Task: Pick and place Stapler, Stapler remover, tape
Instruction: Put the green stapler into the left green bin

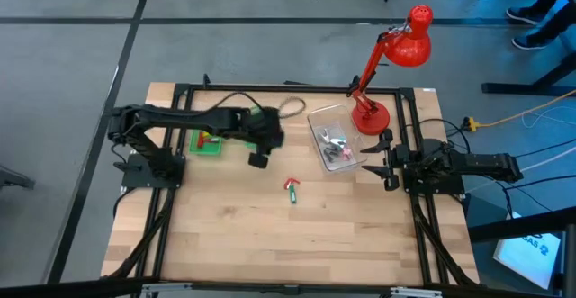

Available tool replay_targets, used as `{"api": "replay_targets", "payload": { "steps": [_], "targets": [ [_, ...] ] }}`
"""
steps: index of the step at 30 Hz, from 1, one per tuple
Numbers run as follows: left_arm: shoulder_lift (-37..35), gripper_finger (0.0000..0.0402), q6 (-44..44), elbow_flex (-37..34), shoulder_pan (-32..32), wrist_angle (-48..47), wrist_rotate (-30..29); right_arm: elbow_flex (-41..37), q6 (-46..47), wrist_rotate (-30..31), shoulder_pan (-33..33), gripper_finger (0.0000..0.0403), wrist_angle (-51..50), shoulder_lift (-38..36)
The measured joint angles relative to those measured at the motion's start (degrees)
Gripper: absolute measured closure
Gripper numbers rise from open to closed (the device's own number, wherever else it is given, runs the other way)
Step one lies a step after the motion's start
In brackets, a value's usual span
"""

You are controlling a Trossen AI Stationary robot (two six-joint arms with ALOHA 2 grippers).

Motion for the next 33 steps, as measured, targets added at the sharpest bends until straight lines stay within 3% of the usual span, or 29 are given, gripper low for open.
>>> {"api": "replay_targets", "payload": {
  "steps": [5,9,12,22,33],
  "targets": [
    [4.3,0.0237,18.8,0.7,-4.2,8.7,6.5,0.0,0.0,0.0,0.0,0.0171,0.0,0.0],
    [7.9,0.0238,32.8,0.7,-6.1,9.2,10.7,0.0,0.0,0.0,0.0,0.0171,0.0,0.0],
    [10.2,0.0238,38.7,0.7,-7.5,9.8,11.7,0.0,0.0,0.0,0.0,0.0171,0.0,0.0],
    [15.8,0.0245,41.2,0.7,-11.0,15.2,24.1,0.0,0.0,0.0,0.0,0.0171,0.0,0.0],
    [23.8,0.0249,42.2,0.7,-11.7,20.2,24.0,0.0,0.0,0.0,0.0,0.0171,0.0,0.0]
  ]
}}
